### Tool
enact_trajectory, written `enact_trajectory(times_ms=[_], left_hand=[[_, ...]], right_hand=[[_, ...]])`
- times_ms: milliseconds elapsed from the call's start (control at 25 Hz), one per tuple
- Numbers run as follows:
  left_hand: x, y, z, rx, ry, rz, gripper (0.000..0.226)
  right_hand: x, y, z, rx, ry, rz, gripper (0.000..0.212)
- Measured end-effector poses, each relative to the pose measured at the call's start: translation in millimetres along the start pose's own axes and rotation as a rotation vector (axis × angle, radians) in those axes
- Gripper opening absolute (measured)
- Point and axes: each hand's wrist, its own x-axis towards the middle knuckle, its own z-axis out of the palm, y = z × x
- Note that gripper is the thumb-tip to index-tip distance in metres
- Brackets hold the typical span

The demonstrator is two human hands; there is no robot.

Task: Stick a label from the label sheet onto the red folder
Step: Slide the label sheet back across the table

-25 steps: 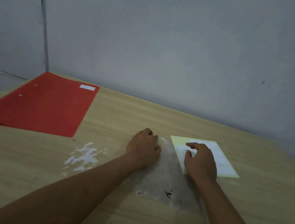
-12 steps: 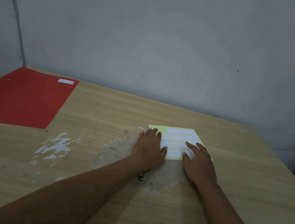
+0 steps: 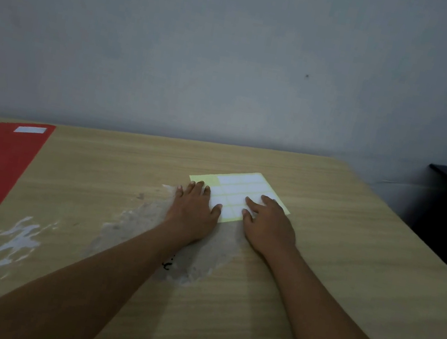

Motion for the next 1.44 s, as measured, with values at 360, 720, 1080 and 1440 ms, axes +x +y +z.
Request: enact_trajectory(times_ms=[360, 720, 1080, 1440], left_hand=[[43, 42, 12, 0.072, -0.032, 0.054, 0.067], [113, 97, 37, 0.074, -0.037, 0.123, 0.066], [185, 137, 56, 0.045, -0.028, 0.145, 0.064], [240, 165, 68, 0.026, -0.025, 0.145, 0.066]], right_hand=[[18, 41, -12, 0.029, 0.025, 0.102, 0.049], [56, 101, -26, -0.003, 0.071, 0.201, 0.051], [120, 152, -30, -0.024, 0.099, 0.244, 0.050], [170, 185, -32, -0.020, 0.113, 0.269, 0.049]])
